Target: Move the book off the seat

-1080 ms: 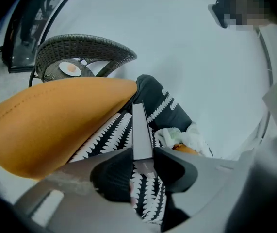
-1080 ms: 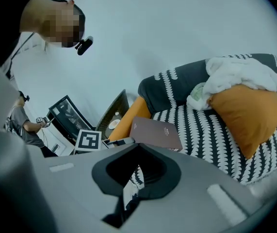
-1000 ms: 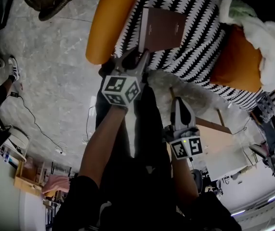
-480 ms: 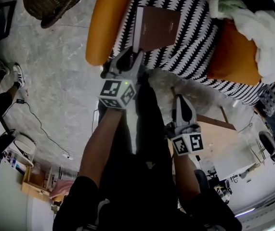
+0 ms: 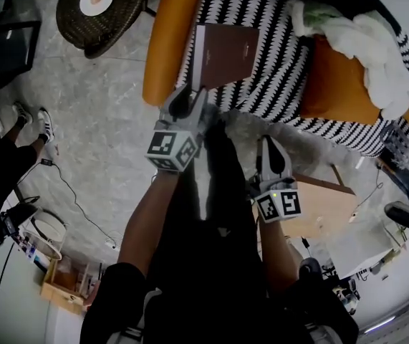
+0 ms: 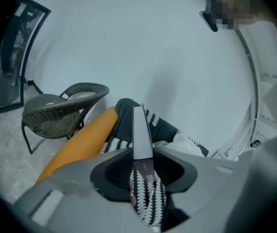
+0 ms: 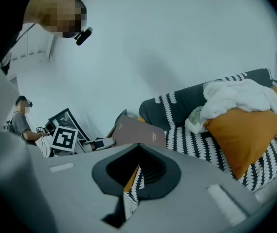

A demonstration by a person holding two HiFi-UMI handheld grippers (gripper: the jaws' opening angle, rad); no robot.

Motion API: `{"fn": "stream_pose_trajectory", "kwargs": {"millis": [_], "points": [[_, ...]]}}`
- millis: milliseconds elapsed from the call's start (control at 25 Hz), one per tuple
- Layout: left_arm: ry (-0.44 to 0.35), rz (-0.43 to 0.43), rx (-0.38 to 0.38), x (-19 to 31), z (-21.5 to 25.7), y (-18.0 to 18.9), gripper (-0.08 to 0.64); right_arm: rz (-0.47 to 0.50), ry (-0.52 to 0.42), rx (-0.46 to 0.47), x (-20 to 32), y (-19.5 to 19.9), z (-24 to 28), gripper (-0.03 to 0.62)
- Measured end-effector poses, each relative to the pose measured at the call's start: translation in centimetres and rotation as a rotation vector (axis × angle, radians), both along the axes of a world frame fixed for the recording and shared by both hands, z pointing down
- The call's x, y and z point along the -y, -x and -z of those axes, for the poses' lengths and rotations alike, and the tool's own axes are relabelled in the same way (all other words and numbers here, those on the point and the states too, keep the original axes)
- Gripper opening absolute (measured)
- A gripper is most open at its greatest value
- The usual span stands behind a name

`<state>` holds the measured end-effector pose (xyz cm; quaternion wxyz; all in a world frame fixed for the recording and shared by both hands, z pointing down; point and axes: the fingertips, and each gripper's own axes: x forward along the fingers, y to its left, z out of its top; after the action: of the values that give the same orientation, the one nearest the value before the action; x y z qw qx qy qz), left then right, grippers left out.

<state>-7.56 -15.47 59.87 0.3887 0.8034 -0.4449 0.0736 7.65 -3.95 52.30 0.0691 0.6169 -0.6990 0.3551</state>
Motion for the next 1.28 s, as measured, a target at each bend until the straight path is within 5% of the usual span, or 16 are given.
{"fn": "stream_pose_trajectory", "kwargs": {"millis": [640, 1280], "points": [[-0.148, -0.061, -0.042, 0.8, 18.2, 0.8, 0.143, 0.022, -0.182, -0.023, 3.4, 1.5, 14.0, 0.008], [-0.268, -0.121, -0.056, -2.5, 30.6, 2.0, 0.143, 0.063, -0.361, -0.06, 3.2, 3.9, 25.5, 0.008]]}}
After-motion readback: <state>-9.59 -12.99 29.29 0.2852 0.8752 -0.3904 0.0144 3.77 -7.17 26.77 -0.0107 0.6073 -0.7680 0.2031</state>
